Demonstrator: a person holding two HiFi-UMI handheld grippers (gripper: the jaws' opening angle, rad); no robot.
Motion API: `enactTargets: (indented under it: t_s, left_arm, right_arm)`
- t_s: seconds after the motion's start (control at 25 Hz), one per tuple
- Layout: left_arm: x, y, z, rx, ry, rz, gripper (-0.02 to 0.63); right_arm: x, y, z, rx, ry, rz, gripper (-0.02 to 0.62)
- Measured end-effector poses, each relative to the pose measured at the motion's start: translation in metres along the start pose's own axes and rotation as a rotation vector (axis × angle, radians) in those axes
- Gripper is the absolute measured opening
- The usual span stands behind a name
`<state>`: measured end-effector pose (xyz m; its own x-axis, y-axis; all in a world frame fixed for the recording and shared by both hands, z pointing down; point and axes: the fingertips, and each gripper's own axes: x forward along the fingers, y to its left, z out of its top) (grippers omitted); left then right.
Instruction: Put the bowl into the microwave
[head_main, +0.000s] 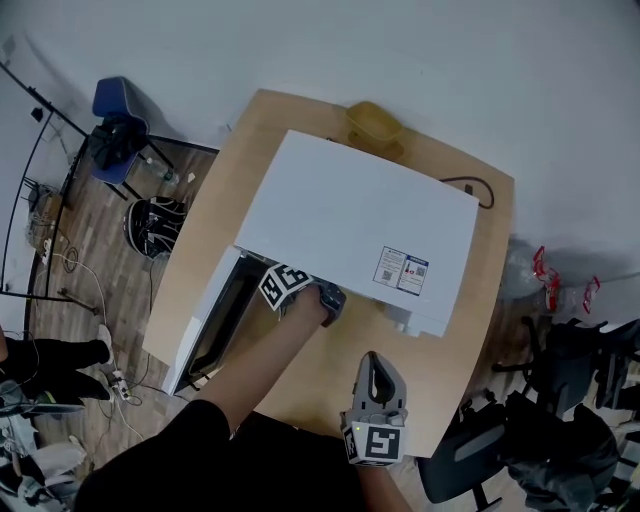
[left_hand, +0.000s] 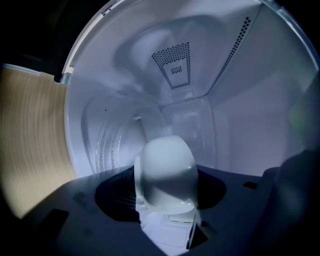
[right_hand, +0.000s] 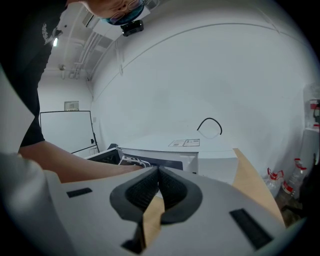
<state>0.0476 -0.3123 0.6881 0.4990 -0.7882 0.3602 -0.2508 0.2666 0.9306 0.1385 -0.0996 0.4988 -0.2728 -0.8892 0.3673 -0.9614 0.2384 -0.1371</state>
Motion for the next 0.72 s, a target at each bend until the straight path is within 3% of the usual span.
enactTargets:
  t_s: [0.32,0.72]
  left_arm:
    - [0.0,-0.003,0.002,-0.025,-0.007,0.002,0.265]
    - [-0.009,0.0,0.007,0.09,-0.017,0.039,0.299]
  right_arm:
    - [-0.011,0.001,0.006,0.022,-0.018,-0.006,0.06]
    - [-0.037,-0.016,0.021,0.129,-0.077,-0.056,0.06]
